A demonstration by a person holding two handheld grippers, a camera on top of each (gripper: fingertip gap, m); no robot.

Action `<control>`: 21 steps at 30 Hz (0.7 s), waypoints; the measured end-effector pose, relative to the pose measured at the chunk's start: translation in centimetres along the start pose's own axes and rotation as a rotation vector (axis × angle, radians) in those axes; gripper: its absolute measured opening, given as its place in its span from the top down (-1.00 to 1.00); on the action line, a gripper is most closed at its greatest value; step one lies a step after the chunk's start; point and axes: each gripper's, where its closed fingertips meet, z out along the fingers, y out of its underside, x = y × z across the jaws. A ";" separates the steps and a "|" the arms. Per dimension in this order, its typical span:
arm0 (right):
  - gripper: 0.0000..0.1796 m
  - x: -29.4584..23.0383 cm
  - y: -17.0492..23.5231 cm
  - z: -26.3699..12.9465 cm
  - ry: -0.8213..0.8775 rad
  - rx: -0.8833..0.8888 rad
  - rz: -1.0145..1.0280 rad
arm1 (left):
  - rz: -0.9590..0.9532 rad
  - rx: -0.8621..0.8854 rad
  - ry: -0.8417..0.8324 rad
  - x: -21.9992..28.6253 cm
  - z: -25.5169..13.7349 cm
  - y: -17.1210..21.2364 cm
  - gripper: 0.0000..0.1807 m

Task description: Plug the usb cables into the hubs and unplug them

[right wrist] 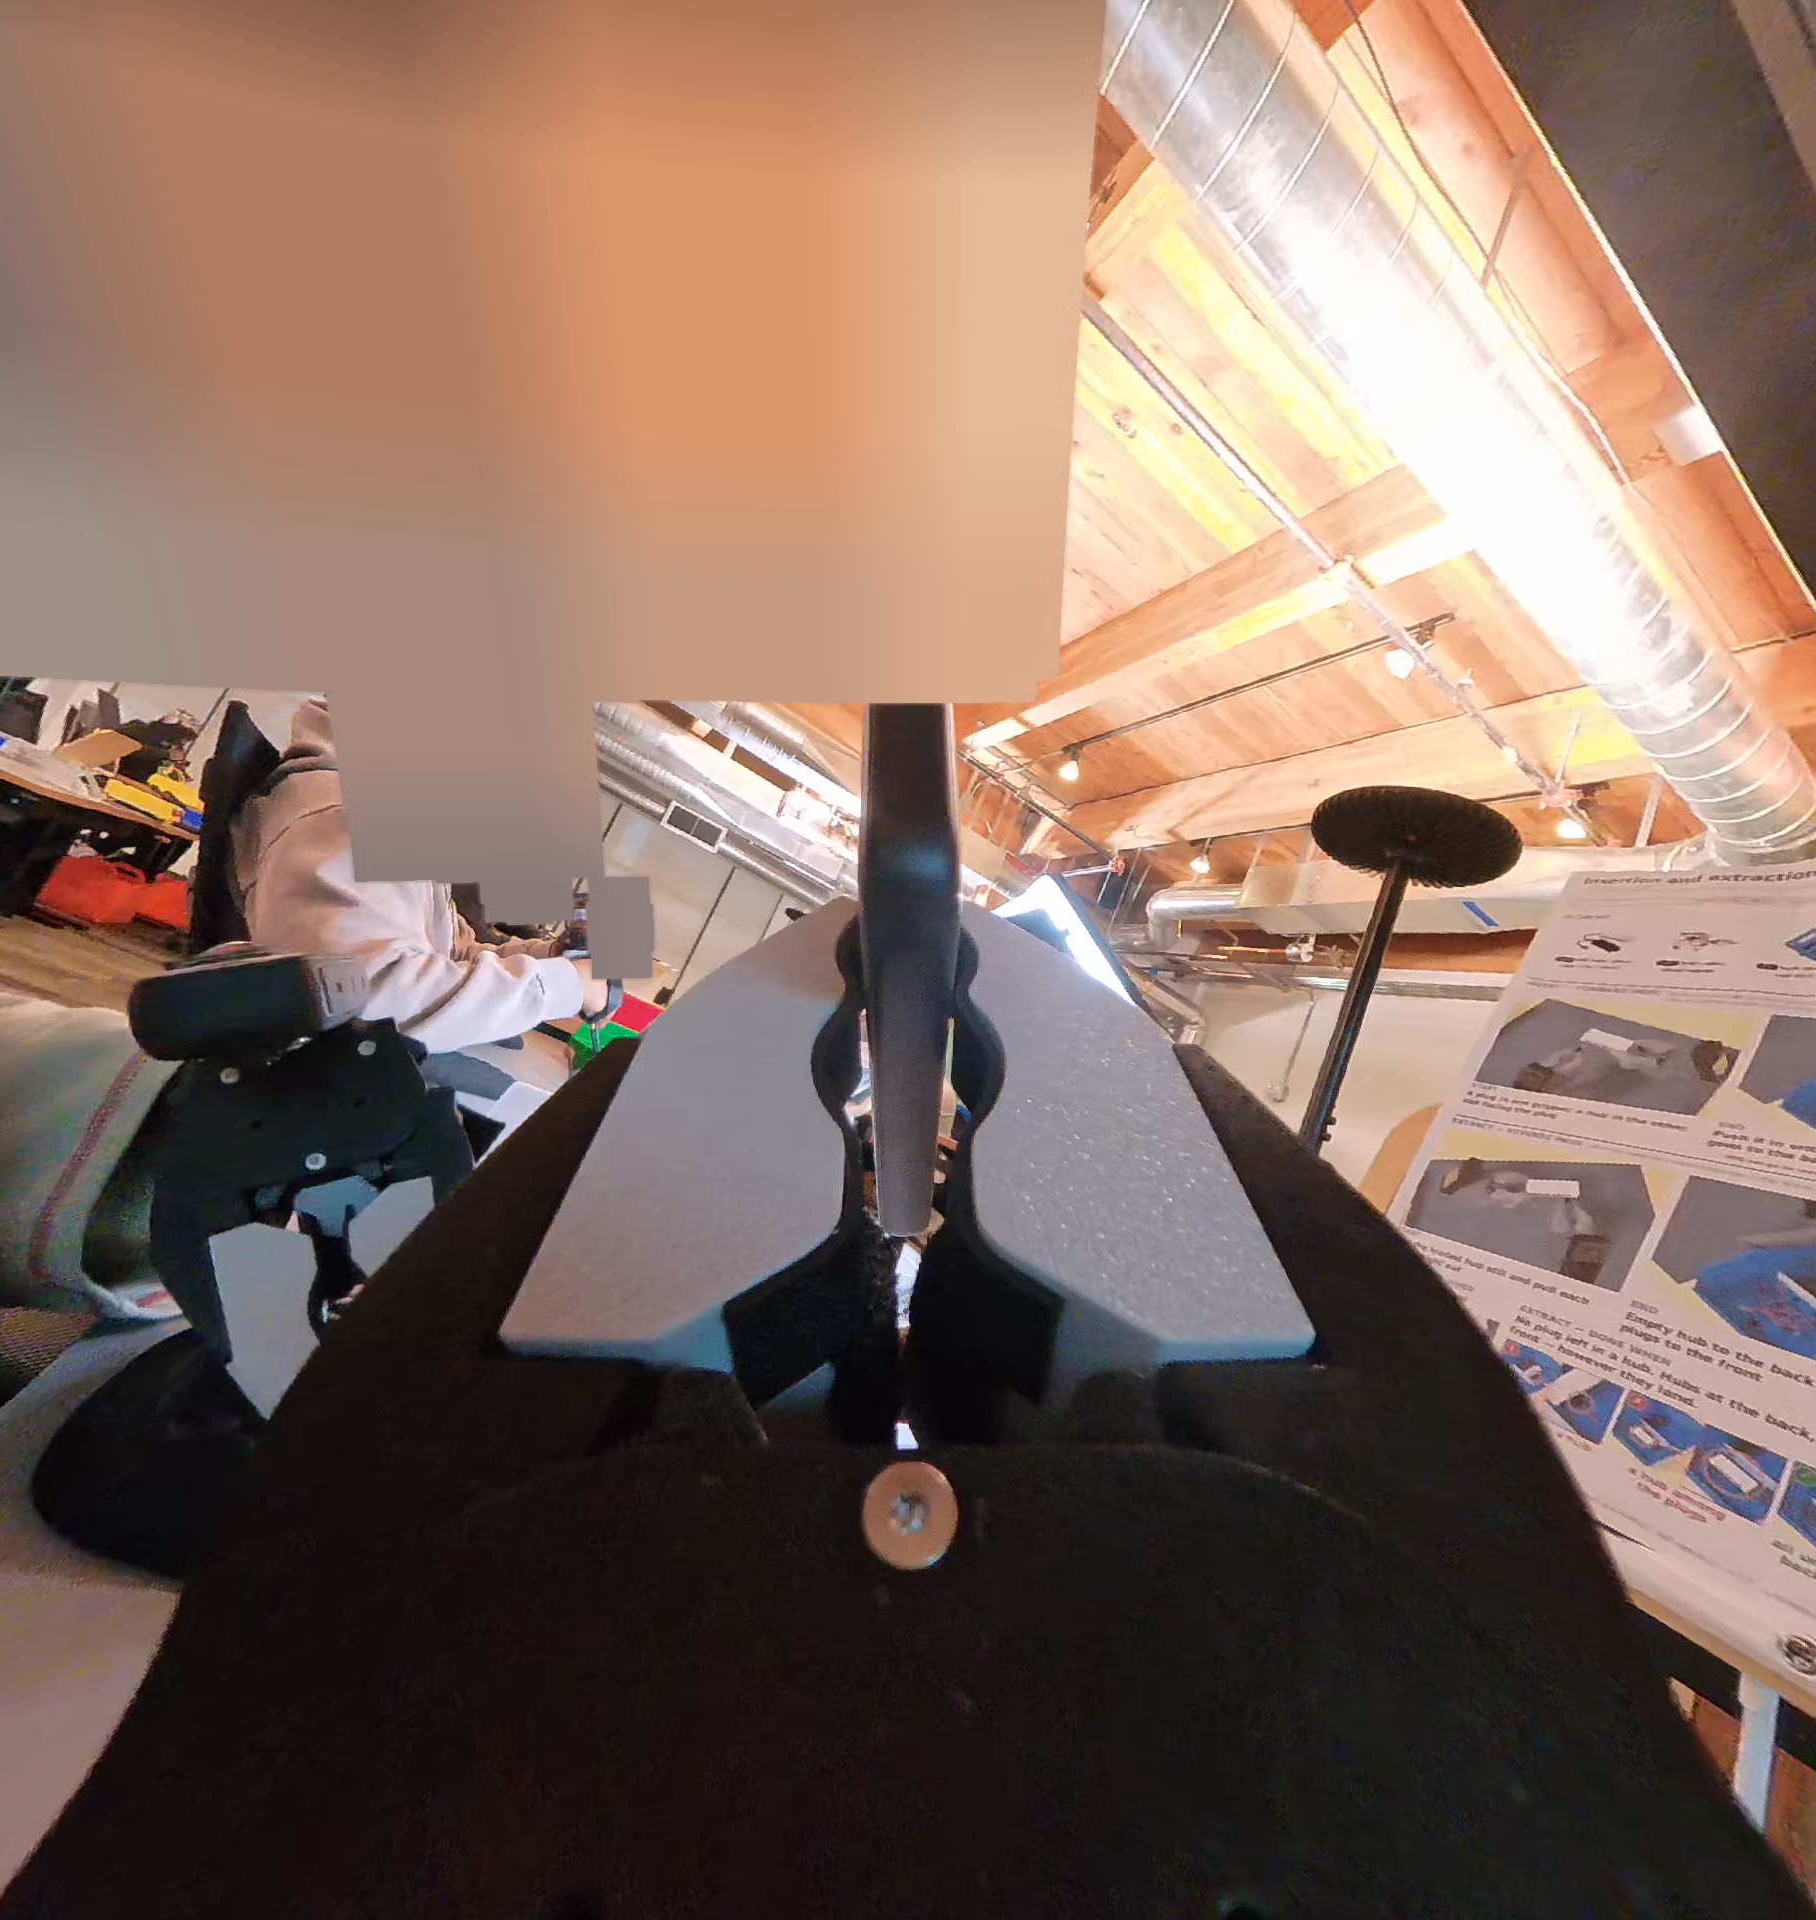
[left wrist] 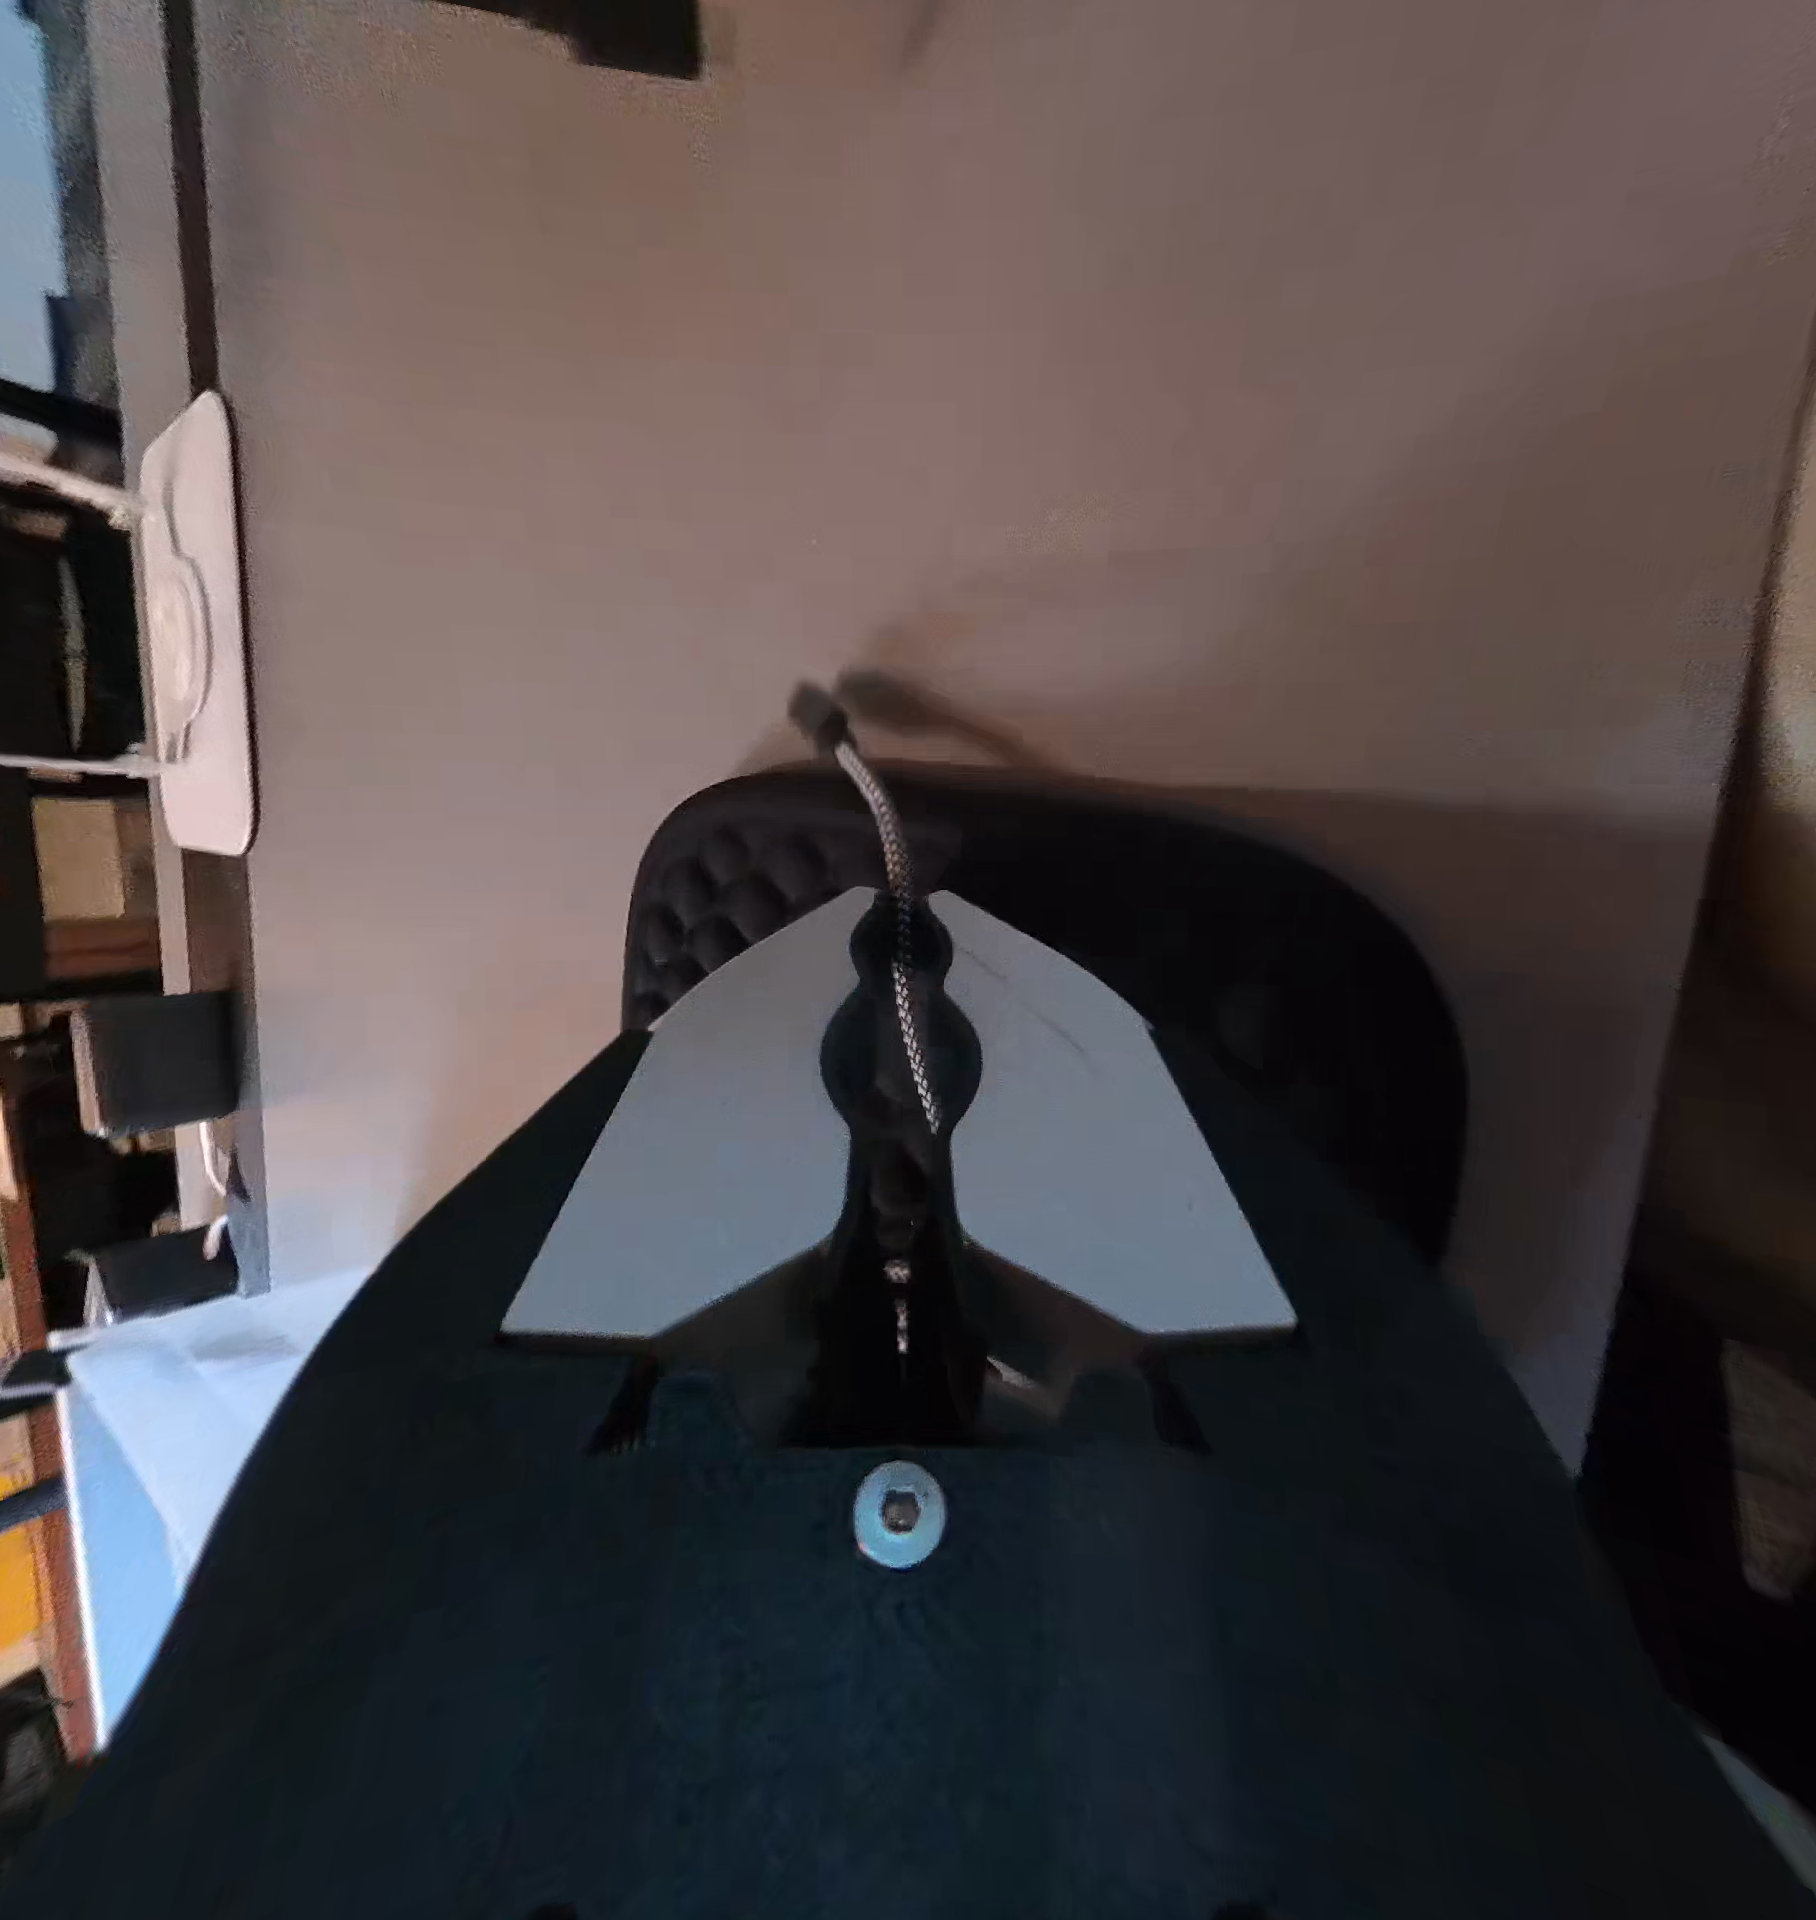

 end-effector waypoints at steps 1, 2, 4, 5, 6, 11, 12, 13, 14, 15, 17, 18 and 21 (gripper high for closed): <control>0.87 -0.1 0.0 0.1 -0.006 -0.003 -0.001 | -0.018 -0.003 -0.020 -0.2 0.2 -0.1 0.94; 0.87 -0.2 0.1 0.2 -0.011 -0.008 -0.006 | -0.031 -0.020 -0.044 -0.4 0.3 -0.2 0.94; 0.87 -0.3 0.1 0.2 -0.014 -0.019 -0.019 | -0.026 -0.061 -0.099 -0.6 0.7 -0.7 0.93; 0.87 -0.3 0.1 0.2 -0.013 -0.022 -0.020 | 0.004 -0.071 -0.115 -0.7 1.0 -0.9 0.94; 0.87 -0.3 0.2 0.2 -0.010 -0.020 -0.015 | 0.027 -0.068 -0.121 -0.9 1.3 -1.0 0.94; 0.87 -0.1 0.3 0.2 -0.003 -0.012 -0.002 | -0.150 0.021 -0.033 -3.2 2.4 -1.3 0.95; 0.87 -0.1 0.3 0.2 0.000 -0.016 -0.007 | -0.191 0.039 -0.026 -3.7 2.5 -1.6 0.93; 0.87 0.0 0.3 0.1 0.003 -0.018 -0.008 | -0.217 0.059 -0.030 -4.3 2.4 -2.0 0.79; 0.87 0.1 0.3 0.1 0.007 -0.019 -0.007 | -0.242 0.087 -0.058 -5.2 1.7 -2.4 0.66; 0.87 0.2 0.2 0.0 0.011 -0.016 -0.003 | -0.286 0.138 -0.082 -6.2 0.5 -2.8 0.53; 0.87 0.2 0.2 -0.1 0.011 -0.010 0.008 | -0.441 0.281 -0.120 -8.3 -3.2 -3.5 0.27; 0.87 0.2 0.3 0.0 0.007 -0.012 0.011 | -0.514 0.340 -0.165 -9.6 -5.5 -3.1 0.26; 0.87 -0.3 0.7 0.2 -0.009 -0.037 0.001 | -0.750 0.436 -0.395 -12.5 -11.7 0.9 0.32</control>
